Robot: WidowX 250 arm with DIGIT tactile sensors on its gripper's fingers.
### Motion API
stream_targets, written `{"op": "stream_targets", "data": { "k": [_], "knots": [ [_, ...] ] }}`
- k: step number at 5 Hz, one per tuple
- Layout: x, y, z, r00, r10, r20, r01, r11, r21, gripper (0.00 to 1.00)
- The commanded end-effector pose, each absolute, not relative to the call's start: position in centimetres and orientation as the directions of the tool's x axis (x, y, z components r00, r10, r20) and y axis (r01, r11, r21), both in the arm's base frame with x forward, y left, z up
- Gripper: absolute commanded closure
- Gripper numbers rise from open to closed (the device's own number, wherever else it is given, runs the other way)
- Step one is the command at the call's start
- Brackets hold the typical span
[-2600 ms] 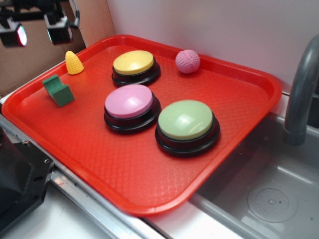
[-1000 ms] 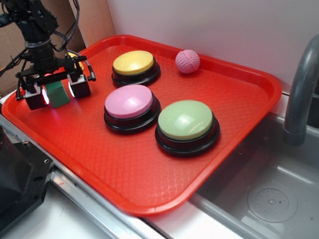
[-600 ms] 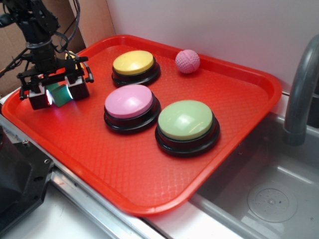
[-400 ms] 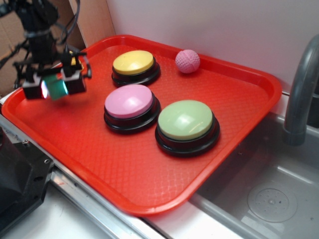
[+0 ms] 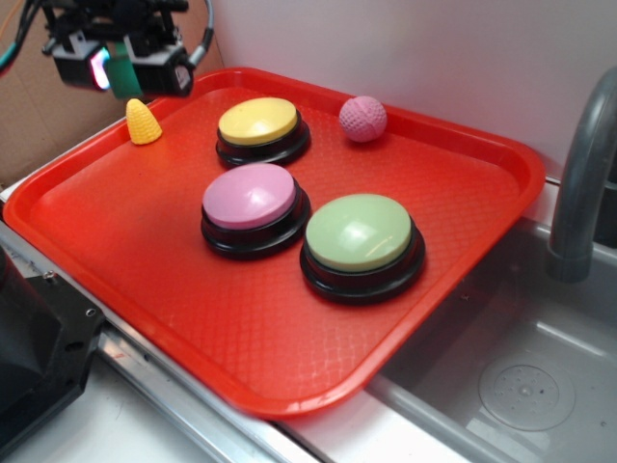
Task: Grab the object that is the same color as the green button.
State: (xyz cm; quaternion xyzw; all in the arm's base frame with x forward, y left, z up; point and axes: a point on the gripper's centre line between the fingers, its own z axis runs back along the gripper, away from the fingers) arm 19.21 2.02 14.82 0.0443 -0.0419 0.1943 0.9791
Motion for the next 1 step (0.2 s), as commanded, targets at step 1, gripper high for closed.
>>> {"op": "stream_targets", "data": {
  "k": [1],
  "knots": [
    [14.47,0.54,18.61,0.96,-0.137,0.244,0.149,0.988,-0.029,1.0]
  ]
}}
